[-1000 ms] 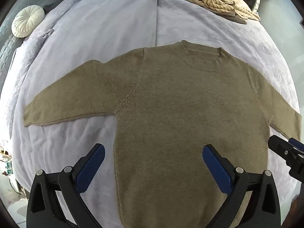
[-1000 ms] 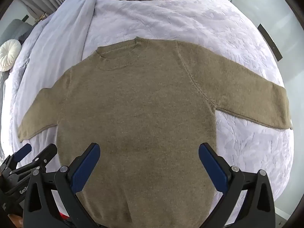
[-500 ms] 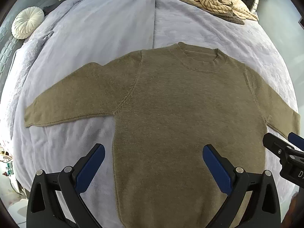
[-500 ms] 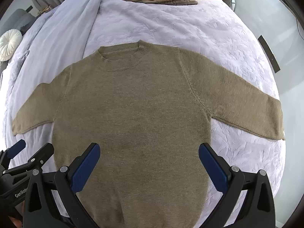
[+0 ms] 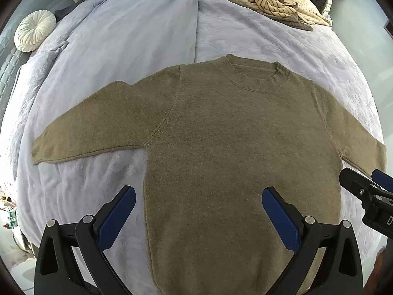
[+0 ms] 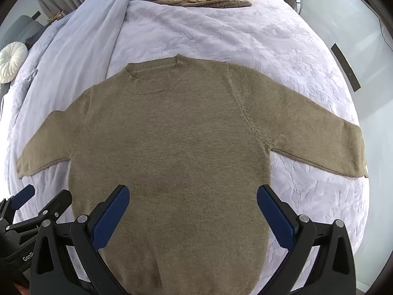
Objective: Fold small clothes
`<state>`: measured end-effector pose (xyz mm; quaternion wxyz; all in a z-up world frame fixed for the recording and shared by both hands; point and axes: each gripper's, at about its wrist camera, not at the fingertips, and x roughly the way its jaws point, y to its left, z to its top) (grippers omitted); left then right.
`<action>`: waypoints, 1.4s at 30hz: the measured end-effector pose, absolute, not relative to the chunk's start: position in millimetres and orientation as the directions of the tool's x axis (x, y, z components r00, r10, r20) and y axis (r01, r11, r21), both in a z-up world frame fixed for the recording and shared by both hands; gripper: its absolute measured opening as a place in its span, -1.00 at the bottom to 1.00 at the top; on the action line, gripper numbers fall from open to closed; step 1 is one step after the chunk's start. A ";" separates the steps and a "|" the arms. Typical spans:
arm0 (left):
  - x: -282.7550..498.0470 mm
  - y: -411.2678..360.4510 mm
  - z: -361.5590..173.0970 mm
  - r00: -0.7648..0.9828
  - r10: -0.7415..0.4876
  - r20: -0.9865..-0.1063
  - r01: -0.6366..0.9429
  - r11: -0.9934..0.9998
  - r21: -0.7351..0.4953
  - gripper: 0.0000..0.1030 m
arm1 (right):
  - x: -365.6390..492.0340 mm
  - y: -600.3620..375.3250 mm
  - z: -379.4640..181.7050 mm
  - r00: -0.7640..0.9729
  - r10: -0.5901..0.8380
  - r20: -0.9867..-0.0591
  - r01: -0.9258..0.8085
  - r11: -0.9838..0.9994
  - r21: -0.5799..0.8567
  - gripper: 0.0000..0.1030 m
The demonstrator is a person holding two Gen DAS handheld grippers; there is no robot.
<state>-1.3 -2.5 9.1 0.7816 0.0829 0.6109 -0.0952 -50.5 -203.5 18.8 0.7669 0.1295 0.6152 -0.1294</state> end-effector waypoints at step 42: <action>2.0 2.0 5.1 0.226 -0.034 -0.973 0.236 0.972 0.020 1.00 | -44.6 -197.8 18.1 0.200 -0.039 -0.979 0.350 0.936 0.035 1.00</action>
